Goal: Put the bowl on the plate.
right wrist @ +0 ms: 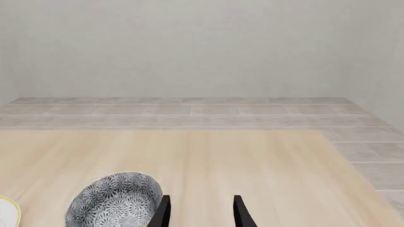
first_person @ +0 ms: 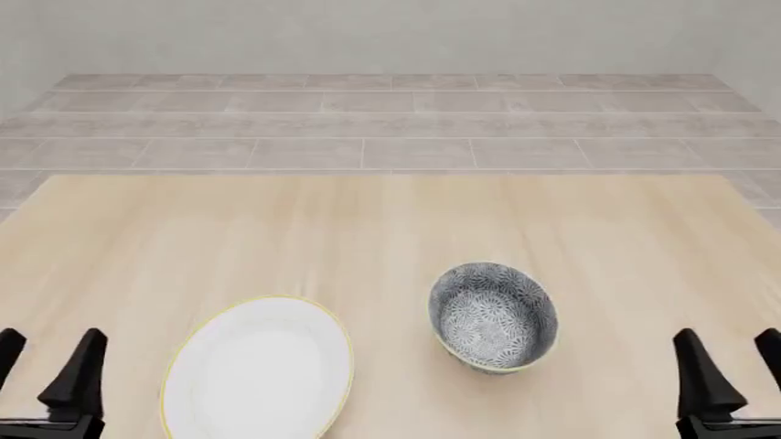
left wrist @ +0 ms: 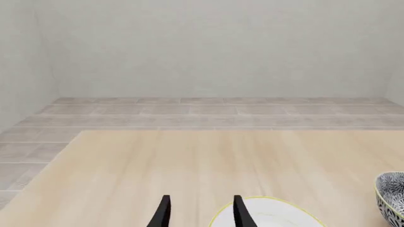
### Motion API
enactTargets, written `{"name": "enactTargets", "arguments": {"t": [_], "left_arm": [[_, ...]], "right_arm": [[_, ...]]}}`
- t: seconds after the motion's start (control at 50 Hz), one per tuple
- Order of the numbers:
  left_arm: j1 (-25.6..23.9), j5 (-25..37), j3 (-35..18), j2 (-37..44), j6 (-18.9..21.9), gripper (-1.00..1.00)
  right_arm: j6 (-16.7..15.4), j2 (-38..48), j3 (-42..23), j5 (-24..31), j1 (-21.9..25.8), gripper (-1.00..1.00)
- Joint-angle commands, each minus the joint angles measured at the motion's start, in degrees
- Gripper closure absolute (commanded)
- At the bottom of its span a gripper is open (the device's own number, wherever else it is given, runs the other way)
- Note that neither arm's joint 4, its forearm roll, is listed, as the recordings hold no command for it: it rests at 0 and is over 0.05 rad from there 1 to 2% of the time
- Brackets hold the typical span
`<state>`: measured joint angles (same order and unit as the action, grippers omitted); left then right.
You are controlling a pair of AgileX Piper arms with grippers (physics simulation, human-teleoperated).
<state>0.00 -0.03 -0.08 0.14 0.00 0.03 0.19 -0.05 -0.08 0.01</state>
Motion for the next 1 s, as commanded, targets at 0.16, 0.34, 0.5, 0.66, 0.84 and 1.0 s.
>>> {"name": "enactTargets", "arguments": {"t": [0.16, 0.34, 0.5, 0.66, 0.84, 1.0], "left_arm": [[0.0, -0.07, -0.17, 0.29, 0.0, -1.0], [0.01, -0.07, -0.17, 0.3, 0.0, -1.0], [0.01, -0.07, -0.17, 0.29, 0.01, -1.0], [0.01, -0.07, -0.17, 0.29, 0.0, -1.0], [0.0, -0.07, -0.17, 0.3, 0.01, -1.0], [0.01, -0.07, -0.17, 0.3, 0.0, -1.0]], "right_arm": [[0.15, 1.7, -0.5, -0.97, 0.12, -1.0], [0.0, 2.25, -0.36, -1.78, 0.34, -1.0], [-0.56, 1.91, -1.78, -0.79, 0.72, -1.0], [0.02, 5.3, -5.35, -0.99, 2.11, -1.0], [-1.36, 15.38, -10.35, -3.7, 4.12, -1.0], [-1.68, 21.9, -16.39, -2.12, 6.05, -1.0]]}}
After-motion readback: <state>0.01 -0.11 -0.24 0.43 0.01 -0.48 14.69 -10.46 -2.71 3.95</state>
